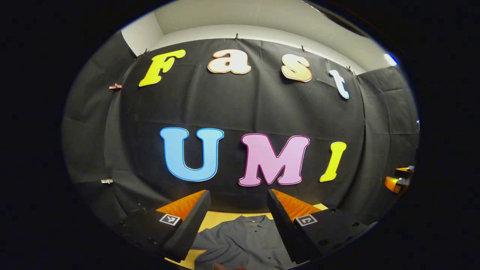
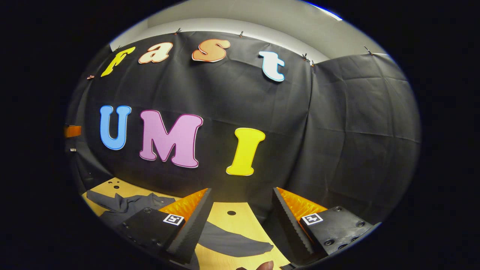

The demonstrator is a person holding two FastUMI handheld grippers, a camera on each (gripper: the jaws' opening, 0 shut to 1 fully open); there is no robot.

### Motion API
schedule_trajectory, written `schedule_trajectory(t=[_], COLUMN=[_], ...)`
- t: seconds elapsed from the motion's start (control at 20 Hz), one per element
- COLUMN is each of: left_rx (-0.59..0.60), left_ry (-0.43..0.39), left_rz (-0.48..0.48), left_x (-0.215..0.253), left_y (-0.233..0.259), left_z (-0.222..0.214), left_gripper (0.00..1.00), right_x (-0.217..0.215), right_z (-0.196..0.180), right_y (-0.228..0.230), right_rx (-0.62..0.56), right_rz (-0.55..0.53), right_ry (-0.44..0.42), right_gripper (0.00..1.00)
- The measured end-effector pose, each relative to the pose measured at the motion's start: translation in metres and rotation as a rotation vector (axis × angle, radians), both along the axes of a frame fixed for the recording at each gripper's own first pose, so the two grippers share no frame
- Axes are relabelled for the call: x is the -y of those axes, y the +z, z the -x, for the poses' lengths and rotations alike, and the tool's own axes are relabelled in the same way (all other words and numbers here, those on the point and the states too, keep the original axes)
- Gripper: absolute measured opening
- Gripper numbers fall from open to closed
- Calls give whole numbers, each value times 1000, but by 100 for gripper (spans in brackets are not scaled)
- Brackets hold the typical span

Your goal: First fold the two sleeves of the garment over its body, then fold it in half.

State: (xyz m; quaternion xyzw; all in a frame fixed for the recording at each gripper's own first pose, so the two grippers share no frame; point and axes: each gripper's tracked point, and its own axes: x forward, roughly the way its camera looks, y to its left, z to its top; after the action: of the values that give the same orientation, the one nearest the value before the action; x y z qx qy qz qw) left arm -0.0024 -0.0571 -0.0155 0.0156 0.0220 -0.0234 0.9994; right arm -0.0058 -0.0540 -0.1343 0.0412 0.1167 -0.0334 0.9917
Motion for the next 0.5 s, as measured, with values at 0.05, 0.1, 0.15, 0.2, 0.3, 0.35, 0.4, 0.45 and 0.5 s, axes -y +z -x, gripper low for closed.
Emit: schedule_trajectory(t=[0.05,0.1,0.15,0.2,0.3,0.35,0.4,0.45,0.5], left_rx=[-1,-1,-2,-3,-4,-4,-7,-12,-15], left_ry=[1,4,8,13,23,30,38,48,61], left_rz=[-3,-6,-9,-12,-21,-25,-26,-21,-15], left_x=[2,5,7,9,12,14,15,16,18], left_y=[-2,-1,-2,-1,-1,-2,-2,-4,-4], left_z=[1,1,1,1,2,3,3,5,6], left_gripper=[95,96,96,96,96,95,96,96,95], right_x=[3,6,9,10,14,16,19,20,24], right_z=[-1,-1,-3,-3,-5,-5,-7,-8,-7], right_y=[-10,-24,-36,-50,-78,-91,-105,-118,-131], right_rx=[-12,-27,-44,-61,-95,-112,-134,-151,-165], right_rz=[-2,0,2,0,-11,-17,-26,-39,-49], right_ry=[-1,-2,1,6,17,17,15,15,14], right_gripper=[98,98,98,98,98,98,98,98,98])
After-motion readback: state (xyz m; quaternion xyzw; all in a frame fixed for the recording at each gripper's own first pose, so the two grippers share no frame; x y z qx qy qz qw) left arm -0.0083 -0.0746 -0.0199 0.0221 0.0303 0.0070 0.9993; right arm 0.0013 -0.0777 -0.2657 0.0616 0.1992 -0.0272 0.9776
